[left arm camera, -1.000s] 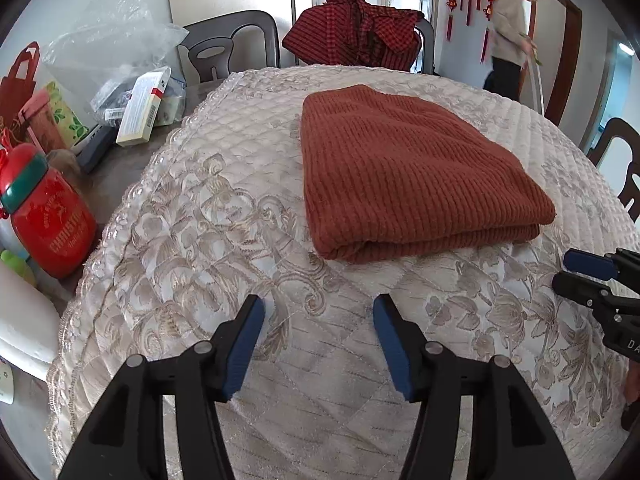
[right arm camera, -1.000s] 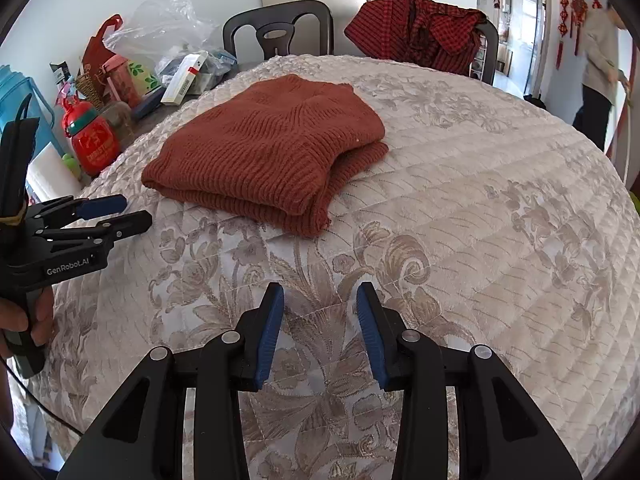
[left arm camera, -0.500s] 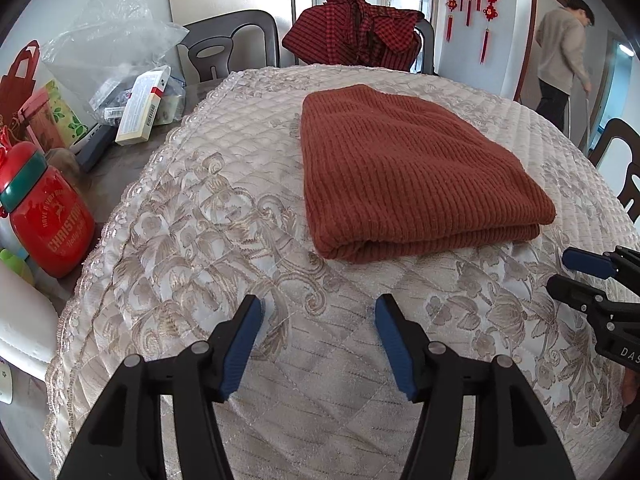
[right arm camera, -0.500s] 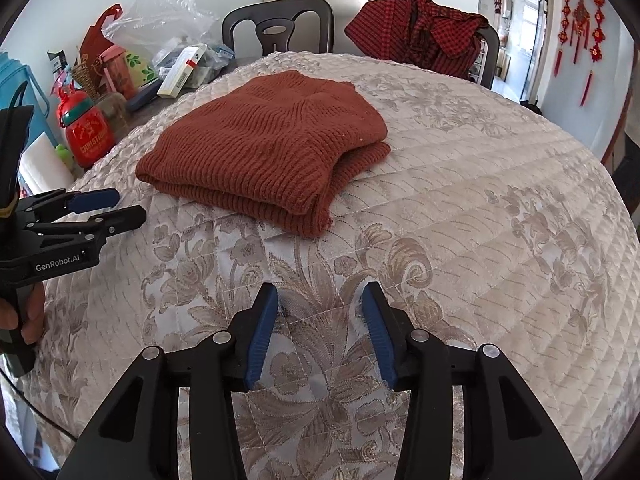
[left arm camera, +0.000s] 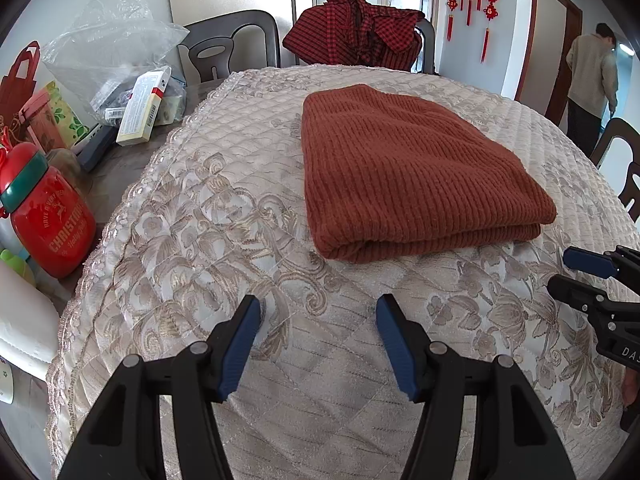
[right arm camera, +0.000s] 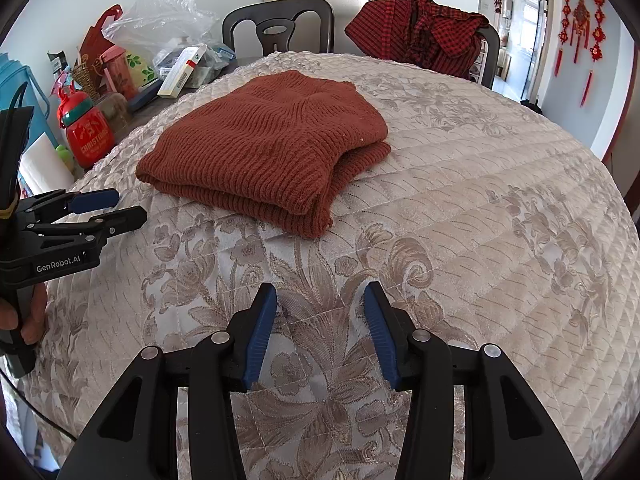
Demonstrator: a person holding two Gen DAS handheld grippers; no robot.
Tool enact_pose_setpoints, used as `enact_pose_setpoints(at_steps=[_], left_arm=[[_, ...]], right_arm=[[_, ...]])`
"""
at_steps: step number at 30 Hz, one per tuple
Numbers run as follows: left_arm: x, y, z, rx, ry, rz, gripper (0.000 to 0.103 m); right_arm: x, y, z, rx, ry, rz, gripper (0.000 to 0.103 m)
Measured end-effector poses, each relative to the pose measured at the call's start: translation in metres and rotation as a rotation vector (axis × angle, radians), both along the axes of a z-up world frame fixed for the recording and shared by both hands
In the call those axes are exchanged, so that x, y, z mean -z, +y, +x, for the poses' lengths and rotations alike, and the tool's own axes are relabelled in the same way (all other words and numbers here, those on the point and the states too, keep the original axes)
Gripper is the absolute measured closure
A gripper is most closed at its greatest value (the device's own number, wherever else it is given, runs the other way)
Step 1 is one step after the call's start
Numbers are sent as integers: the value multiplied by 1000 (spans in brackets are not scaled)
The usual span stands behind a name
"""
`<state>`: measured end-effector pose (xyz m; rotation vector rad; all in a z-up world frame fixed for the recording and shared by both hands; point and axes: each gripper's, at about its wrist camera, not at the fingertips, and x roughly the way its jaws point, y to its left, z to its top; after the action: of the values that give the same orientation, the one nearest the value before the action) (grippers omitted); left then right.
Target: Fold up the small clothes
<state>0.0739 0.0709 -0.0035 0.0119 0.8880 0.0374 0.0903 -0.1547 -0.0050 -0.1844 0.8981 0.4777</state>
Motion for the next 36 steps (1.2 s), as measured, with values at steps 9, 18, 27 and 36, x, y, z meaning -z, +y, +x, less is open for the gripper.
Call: enact_pose_setpoints(at_steps=[9, 18, 27, 36], left_arm=[[0, 1, 0, 0, 0, 1, 39], [0, 1, 0, -2, 1, 2, 36], [1, -1, 0, 5, 8, 11, 26], [2, 6, 1, -3, 17, -17, 23]], right_arm=[[0, 0, 0, 0, 0, 0, 57], [0, 0, 0, 0, 0, 1, 57], [0, 0, 0, 0, 0, 1, 56], [0, 0, 0, 0, 0, 2, 56]])
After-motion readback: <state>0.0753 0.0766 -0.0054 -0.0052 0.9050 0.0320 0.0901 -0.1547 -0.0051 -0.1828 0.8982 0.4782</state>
